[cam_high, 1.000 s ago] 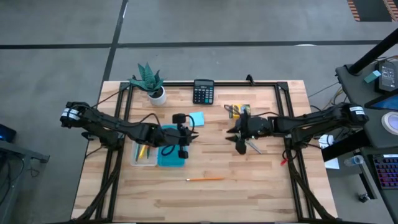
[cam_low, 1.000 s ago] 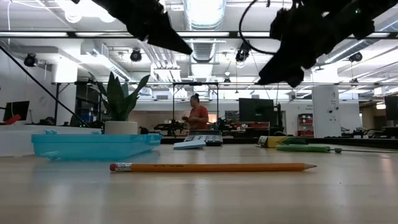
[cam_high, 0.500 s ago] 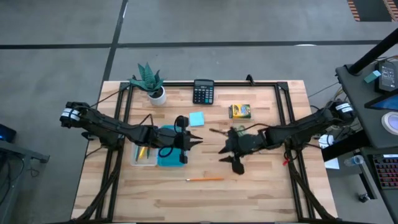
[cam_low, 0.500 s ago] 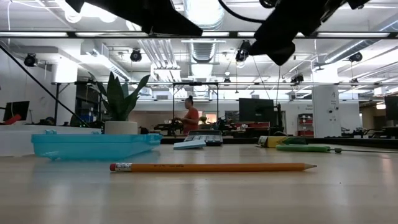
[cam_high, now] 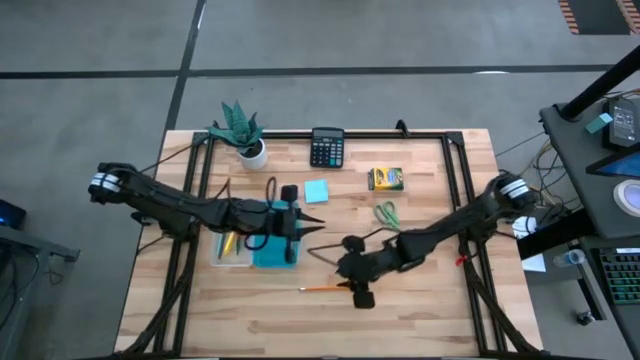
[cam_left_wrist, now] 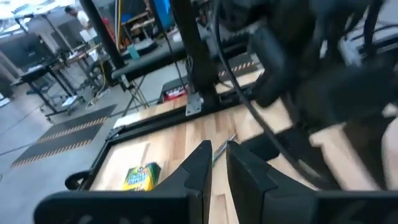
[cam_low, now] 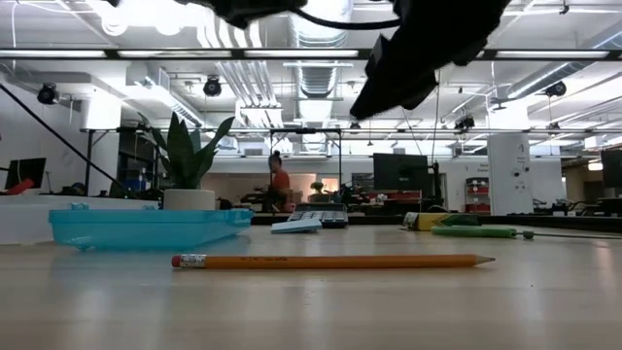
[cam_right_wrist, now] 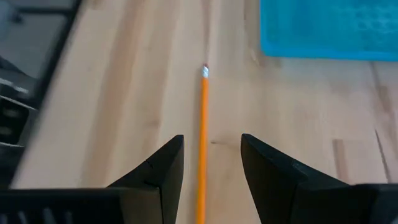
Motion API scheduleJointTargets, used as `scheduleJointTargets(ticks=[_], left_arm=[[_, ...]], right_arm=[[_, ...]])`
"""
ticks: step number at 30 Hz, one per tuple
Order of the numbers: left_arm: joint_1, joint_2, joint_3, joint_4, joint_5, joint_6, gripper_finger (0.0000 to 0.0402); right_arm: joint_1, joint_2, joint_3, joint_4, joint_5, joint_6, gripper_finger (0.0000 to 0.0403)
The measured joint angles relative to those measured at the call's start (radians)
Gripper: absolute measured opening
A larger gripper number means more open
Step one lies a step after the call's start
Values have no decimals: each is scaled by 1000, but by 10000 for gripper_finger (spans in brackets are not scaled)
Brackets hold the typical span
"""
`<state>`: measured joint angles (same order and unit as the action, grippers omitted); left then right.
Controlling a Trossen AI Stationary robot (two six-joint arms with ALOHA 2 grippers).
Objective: Pack school essentials
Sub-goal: Put the orange pencil into the blue supply box
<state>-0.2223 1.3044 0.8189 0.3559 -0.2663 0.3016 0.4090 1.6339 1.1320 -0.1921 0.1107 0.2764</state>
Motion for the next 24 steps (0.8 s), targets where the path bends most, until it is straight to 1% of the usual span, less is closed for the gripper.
scheduleJointTargets(ticks=[3,5,7,10,14,19,24], left_arm=[[-32,-68,-39,44,0,-2,25],[-54,-110,-74,66,1,-8,15],[-71,-135,-106,102,1,-17,5],[-88,-172,-142,109,0,-39,2],[-94,-188,-192,158,-2,-60,1],[-95,-195,-221,171,-3,-55,1],[-95,-195,-243,187,-49,8,1]], right_arm=[[24,68,53,-30,48,-7,148],[34,110,83,-28,50,-7,148],[40,148,108,-28,54,-7,148],[43,200,140,-28,93,-8,148],[43,257,173,-28,116,-15,148],[43,303,191,-31,118,-16,148],[43,313,188,-20,118,-7,148]])
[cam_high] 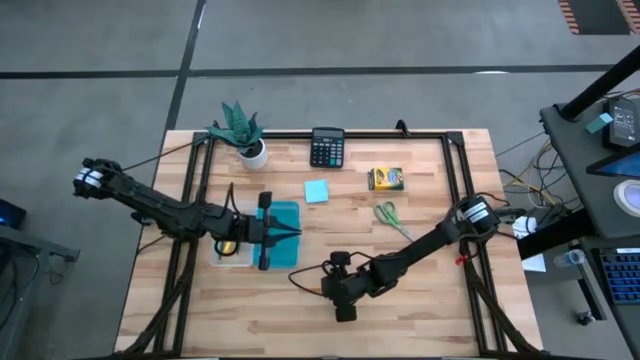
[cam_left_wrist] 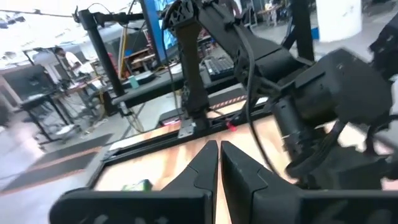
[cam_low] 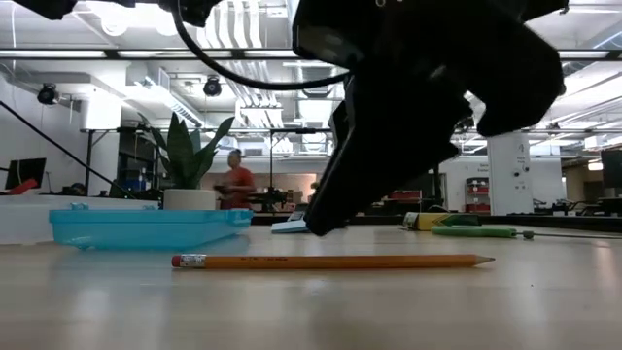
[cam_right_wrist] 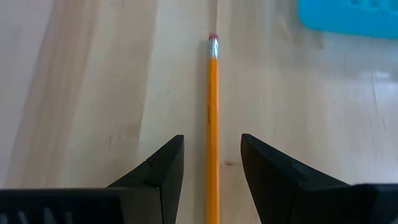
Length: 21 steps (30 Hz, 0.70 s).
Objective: Pack school essentials
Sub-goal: Put the orange pencil into the blue supply box
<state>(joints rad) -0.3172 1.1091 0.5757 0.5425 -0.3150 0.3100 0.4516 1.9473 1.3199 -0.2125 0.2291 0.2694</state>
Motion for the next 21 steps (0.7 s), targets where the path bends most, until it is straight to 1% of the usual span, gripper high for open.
scheduleJointTargets(ticks=[6,8,16,21], left_arm=[[0,-7,-6,0,-15,19,1],[-3,-8,-9,-2,-15,13,1],[-4,-9,-9,-4,-15,11,1],[-4,-9,-9,-6,-15,10,1]], right_arm=[[-3,17,-8,36,18,-6,148],[-5,25,-9,83,19,-7,148],[-9,78,-13,152,5,27,148],[-15,78,-14,154,-3,27,142]])
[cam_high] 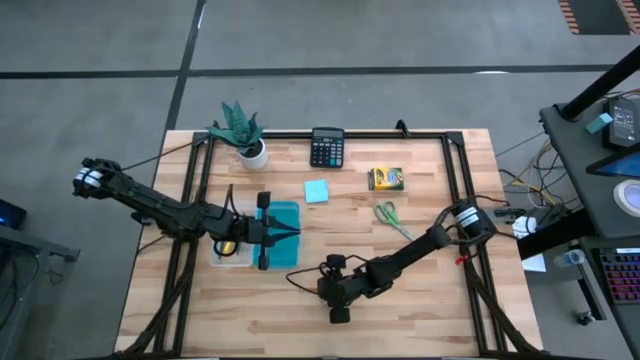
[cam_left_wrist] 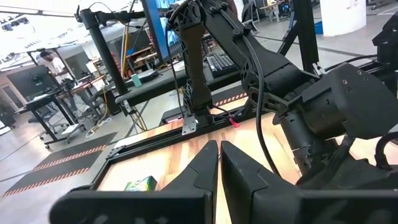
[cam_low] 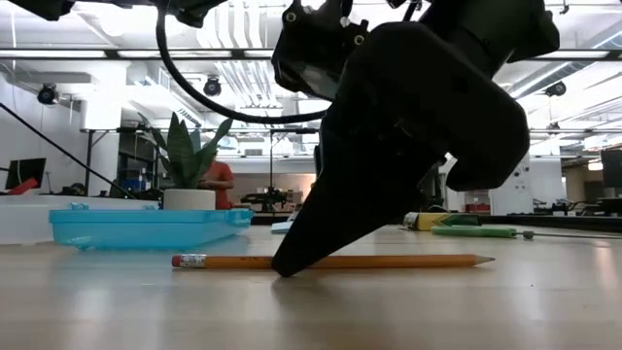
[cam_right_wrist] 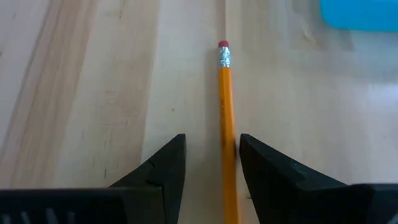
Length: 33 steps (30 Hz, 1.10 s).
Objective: Pack school essentials
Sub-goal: Put the orange pencil into the blue supply box
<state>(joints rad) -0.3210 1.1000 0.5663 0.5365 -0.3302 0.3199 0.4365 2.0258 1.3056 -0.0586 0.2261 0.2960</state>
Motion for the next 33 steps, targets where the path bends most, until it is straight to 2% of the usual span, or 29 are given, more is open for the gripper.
scheduleJointTargets(ticks=[4,11,24,33], left_arm=[[0,0,0,-1,0,0,1],[0,0,-1,-1,0,-1,1],[0,2,-2,-1,0,-3,1],[0,6,-2,2,0,-3,1]], right_arm=[[-13,0,-4,-1,-28,1,109],[-46,-3,-26,-3,-95,26,20],[-46,-18,-36,11,-95,-8,14],[-33,-122,-43,-105,-43,-85,13]])
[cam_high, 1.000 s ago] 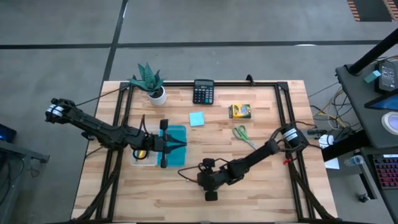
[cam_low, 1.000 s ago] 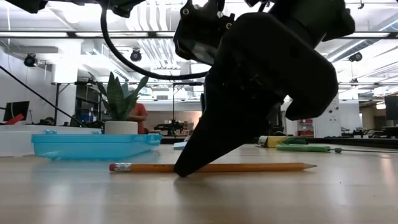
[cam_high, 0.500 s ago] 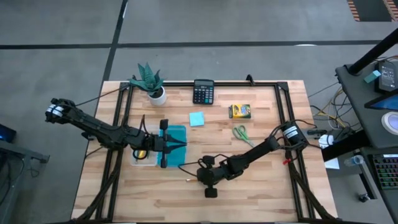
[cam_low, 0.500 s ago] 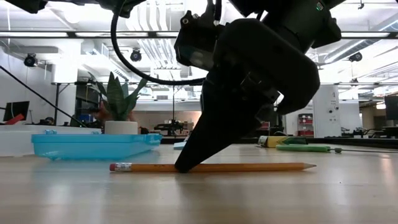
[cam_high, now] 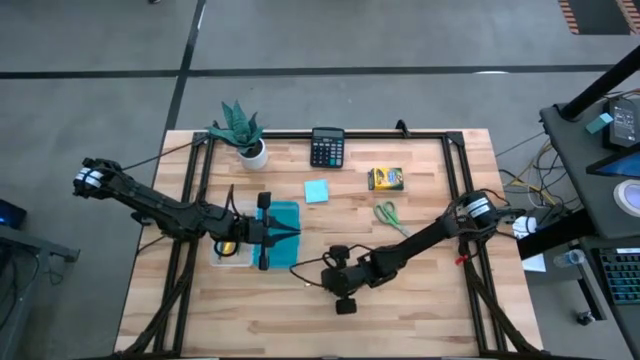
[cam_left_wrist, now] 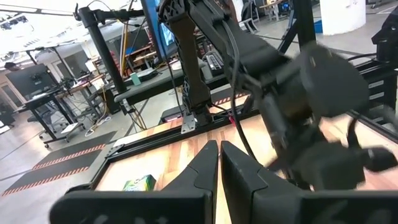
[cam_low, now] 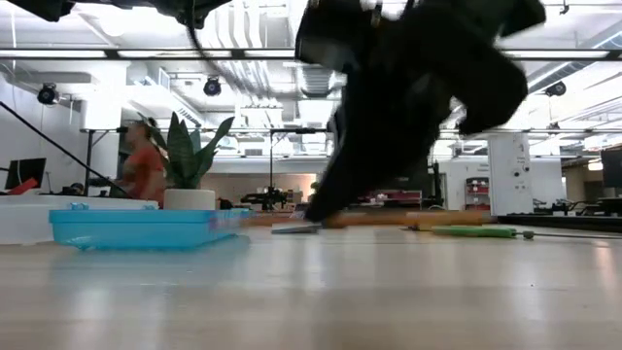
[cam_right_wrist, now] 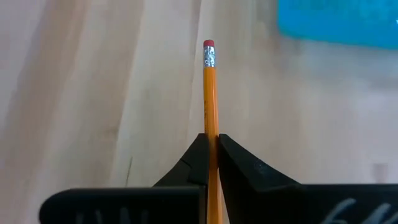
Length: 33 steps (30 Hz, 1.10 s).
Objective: Pack school essentials
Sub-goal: Put the orange pencil into the blue supply box
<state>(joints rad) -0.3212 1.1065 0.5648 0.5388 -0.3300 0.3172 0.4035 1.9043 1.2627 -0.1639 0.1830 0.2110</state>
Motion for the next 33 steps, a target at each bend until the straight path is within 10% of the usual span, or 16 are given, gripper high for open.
scheduleJointTargets(ticks=[13,33], left_arm=[[0,0,0,0,0,0,1],[0,12,0,52,1,-49,1]], right_arm=[[49,-226,-107,41,92,-91,13],[65,-353,-421,1027,133,-390,13]])
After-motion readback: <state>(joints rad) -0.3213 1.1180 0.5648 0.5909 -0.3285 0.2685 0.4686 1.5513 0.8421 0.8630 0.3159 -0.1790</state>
